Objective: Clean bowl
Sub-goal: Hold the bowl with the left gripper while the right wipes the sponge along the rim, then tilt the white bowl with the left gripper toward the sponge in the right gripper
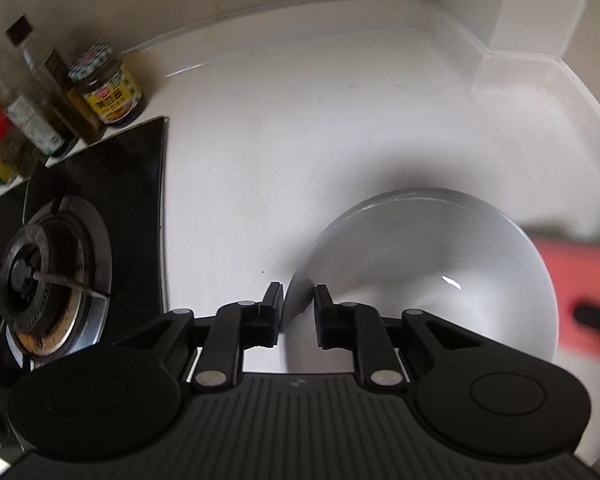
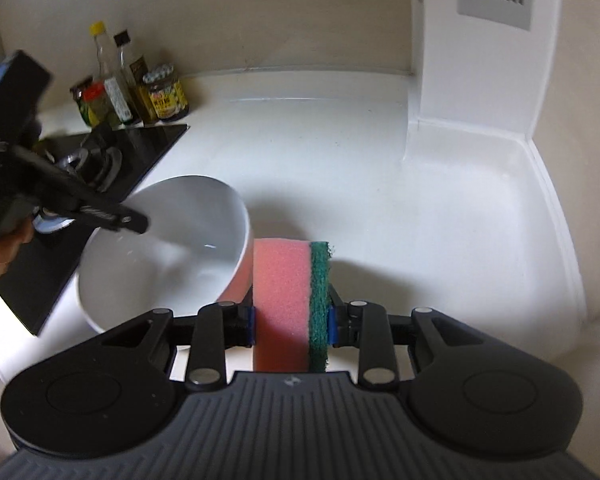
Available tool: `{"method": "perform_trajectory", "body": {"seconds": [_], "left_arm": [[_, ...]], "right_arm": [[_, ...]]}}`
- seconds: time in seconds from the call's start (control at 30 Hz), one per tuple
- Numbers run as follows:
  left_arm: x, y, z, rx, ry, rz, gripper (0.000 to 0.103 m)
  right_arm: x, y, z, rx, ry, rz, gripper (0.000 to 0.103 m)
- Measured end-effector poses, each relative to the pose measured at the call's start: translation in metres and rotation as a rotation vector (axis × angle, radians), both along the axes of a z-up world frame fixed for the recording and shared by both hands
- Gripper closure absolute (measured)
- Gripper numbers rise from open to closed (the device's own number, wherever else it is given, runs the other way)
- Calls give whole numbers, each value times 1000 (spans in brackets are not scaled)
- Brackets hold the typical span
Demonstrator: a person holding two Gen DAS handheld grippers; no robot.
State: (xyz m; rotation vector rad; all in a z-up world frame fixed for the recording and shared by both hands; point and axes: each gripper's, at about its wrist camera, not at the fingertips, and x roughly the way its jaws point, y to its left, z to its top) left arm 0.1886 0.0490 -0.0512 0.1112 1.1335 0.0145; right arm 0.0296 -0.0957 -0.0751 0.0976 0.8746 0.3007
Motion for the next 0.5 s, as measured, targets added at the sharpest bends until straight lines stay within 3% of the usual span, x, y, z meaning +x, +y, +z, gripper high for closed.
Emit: {"method": "perform_trajectory", "body": {"seconds": [0.2, 0.33, 0.5], "left_arm": [[-31, -5, -2, -7, -39, 234, 84], [-55, -11, -5, -70, -8, 375, 88], [-78, -17, -5, -135, -7, 433, 88]], "right_arm": [[-25, 10, 1, 69, 52, -133, 76], [-39, 1, 5, 149, 118, -226, 76], [-74, -13, 18, 189, 166, -293, 76]]}}
